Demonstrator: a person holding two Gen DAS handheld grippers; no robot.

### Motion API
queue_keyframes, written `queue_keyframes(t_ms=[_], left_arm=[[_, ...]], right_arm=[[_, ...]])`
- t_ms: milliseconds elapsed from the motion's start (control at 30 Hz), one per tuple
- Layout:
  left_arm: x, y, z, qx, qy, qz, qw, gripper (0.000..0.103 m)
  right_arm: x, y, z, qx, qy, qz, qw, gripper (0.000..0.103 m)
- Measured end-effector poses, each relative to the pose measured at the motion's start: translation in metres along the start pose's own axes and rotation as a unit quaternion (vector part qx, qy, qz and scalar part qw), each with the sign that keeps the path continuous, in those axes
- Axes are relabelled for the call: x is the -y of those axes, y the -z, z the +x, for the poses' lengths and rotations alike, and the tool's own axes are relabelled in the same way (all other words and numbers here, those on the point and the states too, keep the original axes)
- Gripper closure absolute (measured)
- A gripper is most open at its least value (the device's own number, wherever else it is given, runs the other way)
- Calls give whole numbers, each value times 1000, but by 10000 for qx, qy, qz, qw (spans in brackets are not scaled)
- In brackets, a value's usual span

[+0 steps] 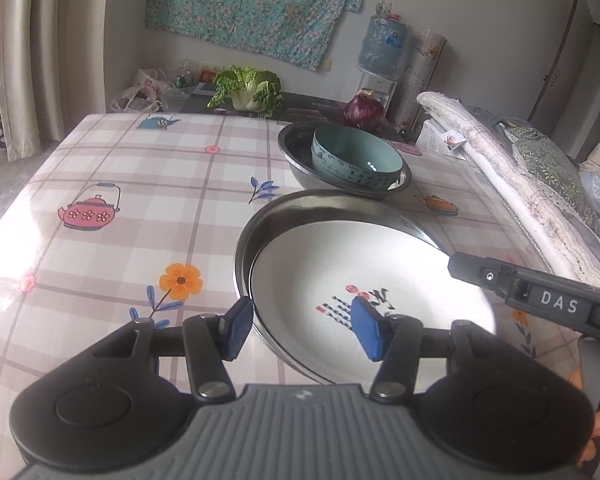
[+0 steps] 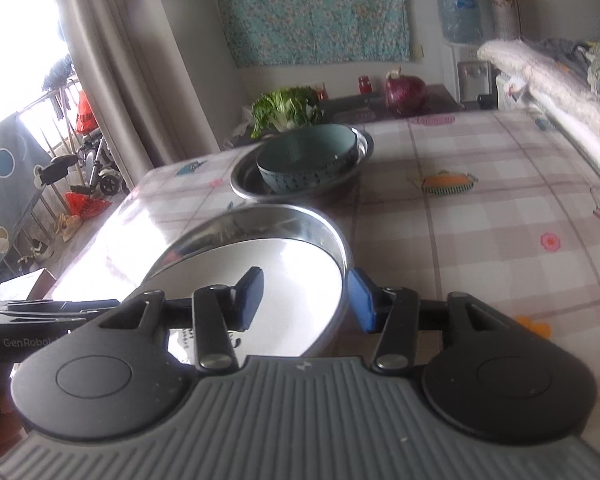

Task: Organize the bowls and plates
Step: 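Lower the white plate onto the steel plates and open both grippers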

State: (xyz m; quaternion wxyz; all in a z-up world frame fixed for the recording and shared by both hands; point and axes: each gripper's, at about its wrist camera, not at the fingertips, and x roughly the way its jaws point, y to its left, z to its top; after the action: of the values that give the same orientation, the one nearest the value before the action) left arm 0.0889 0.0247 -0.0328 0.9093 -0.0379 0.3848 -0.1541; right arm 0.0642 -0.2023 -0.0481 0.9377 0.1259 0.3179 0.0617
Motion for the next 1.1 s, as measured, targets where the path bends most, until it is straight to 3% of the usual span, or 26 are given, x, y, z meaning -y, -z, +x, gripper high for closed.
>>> queue_keyframes(t_ms=[567,1100], left_arm=[[19,8,-21,119,-146,159,9997,28],[43,18,-43,139,-120,434,9989,15]], right_arm=[[17,12,-41,185,-38,347,9992,25],[23,29,-77,205,-70,497,9985,20]])
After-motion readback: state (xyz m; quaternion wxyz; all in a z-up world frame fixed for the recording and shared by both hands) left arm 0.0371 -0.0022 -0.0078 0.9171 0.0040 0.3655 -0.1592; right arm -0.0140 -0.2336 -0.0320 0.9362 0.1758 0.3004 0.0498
